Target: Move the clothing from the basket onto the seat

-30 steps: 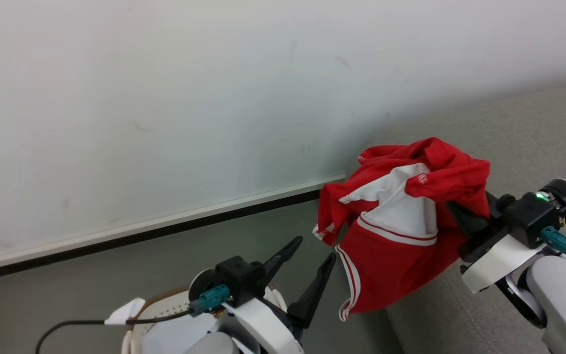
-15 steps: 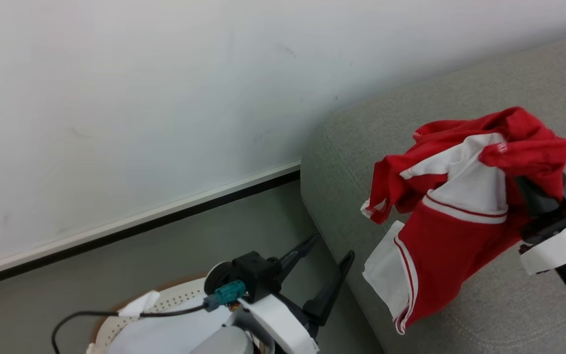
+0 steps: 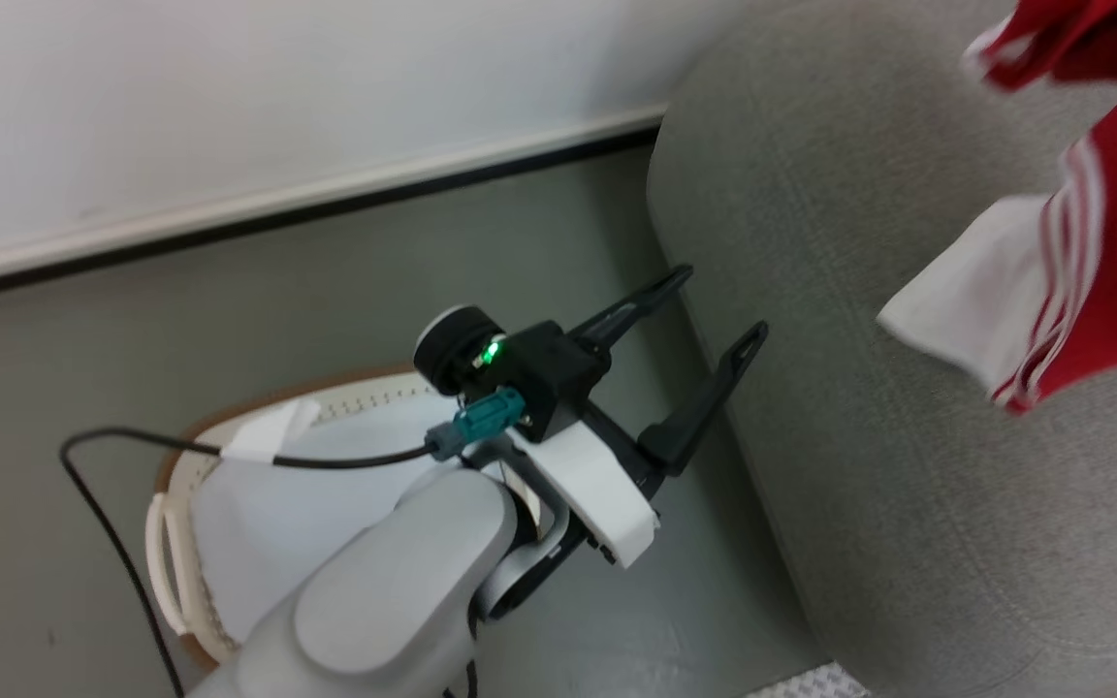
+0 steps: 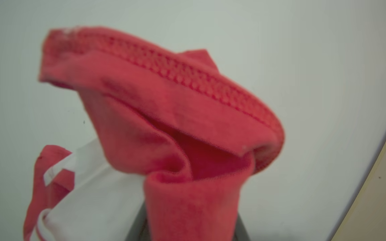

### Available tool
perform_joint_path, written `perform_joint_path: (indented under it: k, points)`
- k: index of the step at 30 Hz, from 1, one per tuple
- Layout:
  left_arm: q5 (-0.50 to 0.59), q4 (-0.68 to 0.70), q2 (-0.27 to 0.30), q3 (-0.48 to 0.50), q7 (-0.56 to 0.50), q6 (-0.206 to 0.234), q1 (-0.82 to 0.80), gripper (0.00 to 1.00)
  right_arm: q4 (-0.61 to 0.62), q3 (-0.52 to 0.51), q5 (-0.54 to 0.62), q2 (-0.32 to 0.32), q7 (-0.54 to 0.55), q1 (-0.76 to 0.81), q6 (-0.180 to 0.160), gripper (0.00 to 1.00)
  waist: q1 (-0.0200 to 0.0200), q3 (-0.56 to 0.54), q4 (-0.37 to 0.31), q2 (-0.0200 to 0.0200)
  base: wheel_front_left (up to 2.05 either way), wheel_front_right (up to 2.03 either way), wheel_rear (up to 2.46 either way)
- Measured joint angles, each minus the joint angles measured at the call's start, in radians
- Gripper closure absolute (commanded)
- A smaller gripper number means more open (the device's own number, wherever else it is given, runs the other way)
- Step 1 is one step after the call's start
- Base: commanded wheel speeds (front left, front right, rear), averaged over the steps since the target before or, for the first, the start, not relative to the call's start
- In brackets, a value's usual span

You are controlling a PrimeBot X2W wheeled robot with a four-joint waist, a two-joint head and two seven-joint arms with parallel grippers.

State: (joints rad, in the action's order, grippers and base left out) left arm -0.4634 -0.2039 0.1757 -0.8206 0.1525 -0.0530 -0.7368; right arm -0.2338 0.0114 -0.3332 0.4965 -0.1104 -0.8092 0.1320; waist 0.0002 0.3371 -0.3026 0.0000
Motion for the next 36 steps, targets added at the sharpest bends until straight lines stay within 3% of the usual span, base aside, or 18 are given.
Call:
perform_joint_path:
  k: [7,11,17,24,25,26,28,36]
  points:
    - [0.032,0.037,0.003,0.020,-0.020,-0.008,-0.140,0.00,-0.119,-0.218,0.051,0.074,0.061,-0.375,0.000,1.00,0.0001,0.209,0.053,0.0000,0.00,0.00,0.00]
    - [0.043,0.045,0.004,0.033,-0.014,-0.005,-0.184,0.00,-0.211,-0.277,0.125,0.099,0.092,-0.489,0.000,1.00,0.0002,0.317,0.085,0.0000,0.00,0.00,0.00]
    - [0.047,0.033,0.004,0.029,0.003,0.001,-0.188,0.00,-0.404,-0.347,0.224,0.068,0.056,-0.496,0.000,1.00,0.0004,0.413,0.148,0.0000,0.00,0.00,0.00]
    - [0.036,0.000,0.002,0.027,0.027,0.001,-0.165,0.00,-0.638,-0.434,0.310,0.005,-0.006,-0.417,0.000,1.00,0.0001,0.407,0.197,-0.0001,0.00,0.00,0.00]
    - [0.031,-0.007,0.001,0.027,0.034,0.001,-0.161,0.00,-0.662,-0.443,0.310,-0.002,-0.012,-0.415,0.000,0.93,0.0000,0.398,0.199,0.0000,0.00,0.00,0.00]
    - [0.029,-0.012,0.000,0.028,0.036,0.003,-0.157,0.00,-0.680,-0.445,0.312,-0.008,-0.014,-0.413,0.000,0.67,0.0001,0.389,0.201,-0.0001,0.00,0.00,0.00]
    - [0.020,-0.018,-0.002,0.037,0.044,0.014,-0.146,0.00,-0.706,-0.444,0.329,-0.021,-0.035,-0.401,0.000,0.00,0.0000,0.369,0.202,-0.0001,0.00,0.00,0.00]
    - [-0.018,-0.062,0.021,0.062,0.071,0.037,-0.052,0.00,-0.758,-0.374,0.349,-0.074,-0.089,-0.305,0.000,0.00,-0.0003,0.249,0.195,-0.0001,0.00,0.00,0.00]
